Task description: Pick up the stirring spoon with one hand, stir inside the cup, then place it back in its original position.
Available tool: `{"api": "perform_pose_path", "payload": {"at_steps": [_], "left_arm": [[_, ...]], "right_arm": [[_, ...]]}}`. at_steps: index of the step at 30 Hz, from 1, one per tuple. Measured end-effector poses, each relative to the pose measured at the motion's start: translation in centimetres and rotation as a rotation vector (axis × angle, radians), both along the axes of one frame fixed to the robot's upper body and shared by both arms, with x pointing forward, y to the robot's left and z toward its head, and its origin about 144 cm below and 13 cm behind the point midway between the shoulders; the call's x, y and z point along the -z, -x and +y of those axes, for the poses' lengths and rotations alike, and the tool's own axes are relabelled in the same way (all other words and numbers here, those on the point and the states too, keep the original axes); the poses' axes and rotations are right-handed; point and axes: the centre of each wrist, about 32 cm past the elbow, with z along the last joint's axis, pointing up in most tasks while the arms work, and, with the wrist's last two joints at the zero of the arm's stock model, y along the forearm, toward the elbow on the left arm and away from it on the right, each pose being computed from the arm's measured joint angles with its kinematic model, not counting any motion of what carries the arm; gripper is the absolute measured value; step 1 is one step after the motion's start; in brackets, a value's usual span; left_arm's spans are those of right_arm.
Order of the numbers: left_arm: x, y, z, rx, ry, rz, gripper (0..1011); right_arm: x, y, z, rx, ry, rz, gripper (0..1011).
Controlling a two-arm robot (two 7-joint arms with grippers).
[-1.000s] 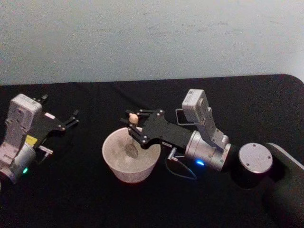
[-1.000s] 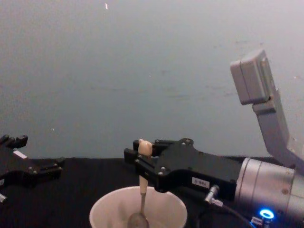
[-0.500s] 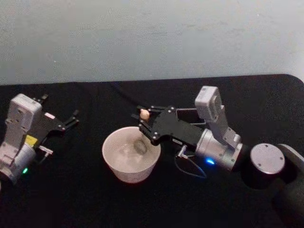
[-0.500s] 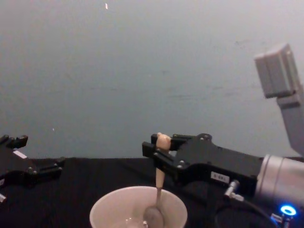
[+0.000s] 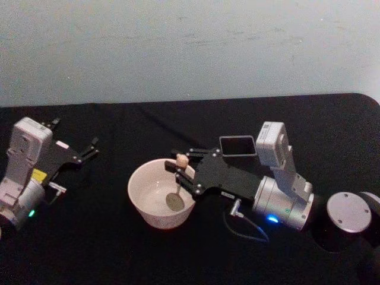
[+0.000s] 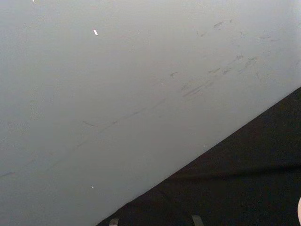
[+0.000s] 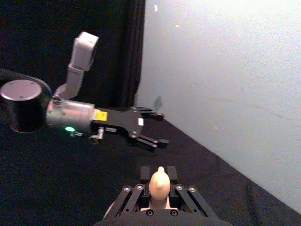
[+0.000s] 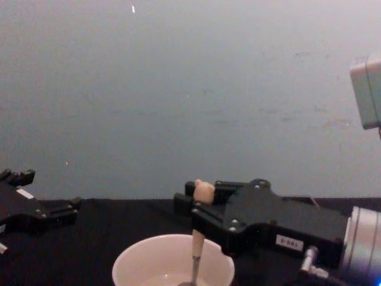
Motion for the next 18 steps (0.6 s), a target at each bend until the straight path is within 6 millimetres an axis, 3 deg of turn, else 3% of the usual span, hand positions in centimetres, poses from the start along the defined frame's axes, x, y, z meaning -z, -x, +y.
{"api": "perform_pose_path", "payload": {"at_steps": [9,18], "left_arm": [[0.0,0.0,0.0,0.0,0.0,0.0,1001],[0.0,0.0,0.0,0.0,0.0,0.0,1001]], "right_arm": [[0.2,0.1,1.6,-0.036,-0.011,0.003,212],[0.6,-1.6,3.2,0.018,-0.016,0.002,211]]}}
